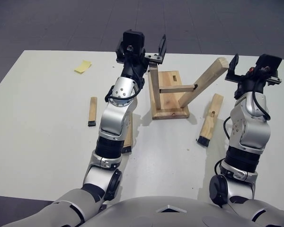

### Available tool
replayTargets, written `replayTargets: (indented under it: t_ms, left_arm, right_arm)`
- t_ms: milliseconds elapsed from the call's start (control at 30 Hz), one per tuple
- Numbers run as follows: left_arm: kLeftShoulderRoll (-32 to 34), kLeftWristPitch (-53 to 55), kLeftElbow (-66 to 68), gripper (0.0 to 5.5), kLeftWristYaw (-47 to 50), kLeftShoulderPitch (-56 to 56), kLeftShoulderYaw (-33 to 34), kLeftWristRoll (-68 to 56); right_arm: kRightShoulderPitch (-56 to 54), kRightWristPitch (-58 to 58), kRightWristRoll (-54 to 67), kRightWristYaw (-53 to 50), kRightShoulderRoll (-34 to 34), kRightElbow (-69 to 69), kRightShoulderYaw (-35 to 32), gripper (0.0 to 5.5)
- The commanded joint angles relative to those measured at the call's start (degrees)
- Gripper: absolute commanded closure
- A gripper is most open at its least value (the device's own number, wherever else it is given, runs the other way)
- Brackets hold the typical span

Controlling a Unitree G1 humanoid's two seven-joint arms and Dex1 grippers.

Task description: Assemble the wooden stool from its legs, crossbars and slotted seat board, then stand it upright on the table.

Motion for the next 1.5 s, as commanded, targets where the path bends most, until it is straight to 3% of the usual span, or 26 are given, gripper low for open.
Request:
replayTargets:
  t_ms: [33,100,233,433,567,800,933,1033,1267,1367,1500]
  left_arm:
    - [-0.3,-3.6,-4.5,0.13,2.7,-1.4,4.7,-0.6]
    - [0.2,-3.2,-8.3,0.13,5.8,-0.9,8.0,0.3]
    - [3.5,8.5,-10.9,0.13,9.9,4.1,12.6,3.8]
    - [8.8,15.2,-13.6,0.13,-4.7,10.9,-7.2,5.6]
    - [8.0,15.6,-11.4,0.13,-5.6,9.3,-10.6,7.4]
    - [5.6,16.3,-7.7,0.13,-1.8,7.4,-4.5,7.5]
    - [1.8,16.5,-8.6,0.13,4.6,7.6,4.4,5.7]
    - [-0.3,15.0,-9.2,0.13,9.8,7.0,11.0,4.2]
    - [-0.5,10.5,-11.3,0.13,16.1,6.3,17.8,3.9]
    - [-0.3,9.4,-11.5,0.13,16.4,6.0,17.2,4.4]
    - [-0.4,8.6,-11.2,0.13,16.4,6.0,16.0,4.8]
  right_arm:
    - [1.5,0.0,0.1,-2.5,0.9,2.0,-1.1,0.10]
    - [1.9,-0.1,-0.7,-4.7,0.9,2.5,-2.3,0.10]
    - [2.6,-0.9,-0.8,-6.7,-0.4,3.9,-4.5,0.10]
    - [3.5,-7.0,1.0,1.8,-0.7,0.6,4.5,0.10]
    - [4.7,-7.4,1.8,5.0,-0.4,-2.6,8.3,0.10]
    - [5.3,-5.3,-0.6,-0.5,-0.1,0.2,4.9,0.10]
    - [1.7,-3.6,0.8,-6.4,-2.1,2.0,-4.0,0.10]
    - [-2.0,-4.8,4.0,-3.7,-4.7,-1.3,-5.7,0.10]
    - [-8.5,2.0,26.9,12.9,-8.0,-20.5,-0.4,0.10]
    - [-6.7,6.6,31.8,17.9,-9.3,-24.7,6.9,0.10]
    - [0.2,8.3,28.5,23.4,-13.3,-23.8,18.4,0.10]
